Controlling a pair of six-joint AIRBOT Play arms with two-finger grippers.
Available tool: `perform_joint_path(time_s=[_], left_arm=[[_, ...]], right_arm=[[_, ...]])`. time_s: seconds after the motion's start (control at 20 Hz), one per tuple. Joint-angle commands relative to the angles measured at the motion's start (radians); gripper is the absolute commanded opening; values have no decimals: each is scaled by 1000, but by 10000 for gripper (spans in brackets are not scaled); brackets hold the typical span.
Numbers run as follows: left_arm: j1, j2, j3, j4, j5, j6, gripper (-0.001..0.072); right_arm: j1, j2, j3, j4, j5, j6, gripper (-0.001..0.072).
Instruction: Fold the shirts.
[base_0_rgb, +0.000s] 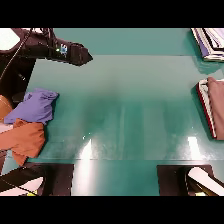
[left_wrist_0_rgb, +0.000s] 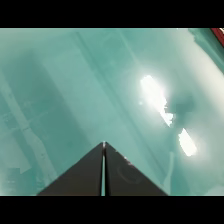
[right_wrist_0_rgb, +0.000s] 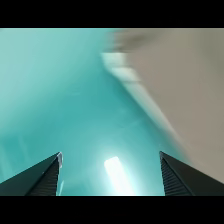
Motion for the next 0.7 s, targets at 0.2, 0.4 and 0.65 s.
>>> perform_joint_path(time_s=[0.2, 0.4, 0.65], left_arm=[[0, 0, 0, -6, 39, 0, 30], [-1, 0, 0, -6, 60, 0, 30], [0, 0, 0, -6, 62, 0, 30]], right_arm=[[525, 0, 60, 11, -43, -1, 306], [647, 0, 60, 11, -43, -2, 17], [668, 0, 60, 12, -40, -1, 17]])
